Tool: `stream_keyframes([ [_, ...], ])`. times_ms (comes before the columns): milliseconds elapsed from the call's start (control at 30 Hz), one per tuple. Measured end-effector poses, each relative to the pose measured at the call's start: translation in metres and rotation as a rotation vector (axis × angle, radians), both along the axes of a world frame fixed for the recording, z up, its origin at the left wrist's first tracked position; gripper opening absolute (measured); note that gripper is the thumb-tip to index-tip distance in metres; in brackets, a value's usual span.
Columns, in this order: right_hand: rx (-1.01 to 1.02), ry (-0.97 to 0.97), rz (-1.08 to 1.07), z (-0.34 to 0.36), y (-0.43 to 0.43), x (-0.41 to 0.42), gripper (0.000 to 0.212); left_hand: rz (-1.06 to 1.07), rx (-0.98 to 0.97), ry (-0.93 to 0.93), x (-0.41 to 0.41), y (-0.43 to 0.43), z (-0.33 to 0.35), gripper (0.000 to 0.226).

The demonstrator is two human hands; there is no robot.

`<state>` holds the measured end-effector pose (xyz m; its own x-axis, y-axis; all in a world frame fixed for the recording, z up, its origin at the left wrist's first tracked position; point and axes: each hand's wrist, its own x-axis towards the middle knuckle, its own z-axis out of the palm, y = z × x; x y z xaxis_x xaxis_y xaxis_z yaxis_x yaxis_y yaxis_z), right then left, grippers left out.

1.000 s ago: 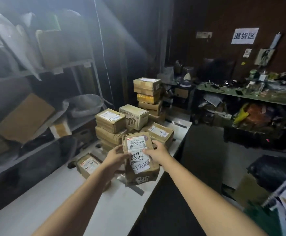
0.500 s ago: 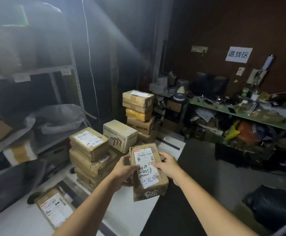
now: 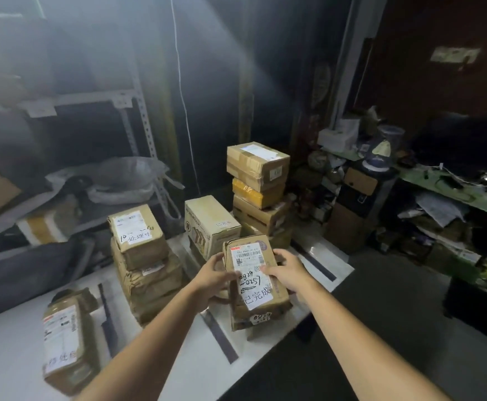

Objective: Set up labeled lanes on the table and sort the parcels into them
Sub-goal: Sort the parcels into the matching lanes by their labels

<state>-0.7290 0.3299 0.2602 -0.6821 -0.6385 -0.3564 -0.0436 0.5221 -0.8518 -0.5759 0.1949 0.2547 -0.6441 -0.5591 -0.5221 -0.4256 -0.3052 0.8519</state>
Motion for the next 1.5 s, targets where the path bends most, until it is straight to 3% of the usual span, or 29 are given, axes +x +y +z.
stream_keyframes([
  [267,0.047,-0.046,0.174,-0.022,-0.028,-0.057,0.066,0.169,0.064,-0.039,-0.033,0.002,-0.019,0.081],
  [867,0.149,-0.174,0.368,-0.076,-0.101,-0.124,0.070,0.312,0.103,-0.144,-0.087,-0.028,-0.062,0.076],
  [1067,0.230,-0.154,0.591,-0.062,-0.103,-0.140,0.071,0.377,0.030,-0.255,-0.096,-0.016,-0.061,0.066],
  [1133,0.282,-0.037,0.708,-0.048,-0.107,-0.142,0.061,0.362,-0.043,-0.352,-0.100,-0.013,-0.049,0.064],
  [1200,0.348,0.238,0.931,-0.026,-0.111,-0.144,0.045,0.299,-0.152,-0.493,-0.101,-0.008,-0.034,0.060],
  [1267,0.420,0.488,1.120,0.000,-0.118,-0.142,0.043,0.169,-0.307,-0.664,-0.091,-0.003,-0.013,0.058],
  [1367,0.478,0.778,1.209,0.027,-0.136,-0.135,0.037,0.047,-0.453,-0.865,-0.067,0.004,0.019,0.049],
  [1500,0.395,0.871,1.327,0.060,-0.161,-0.100,0.039,0.119,-0.481,-0.915,-0.015,0.014,0.060,0.054],
])
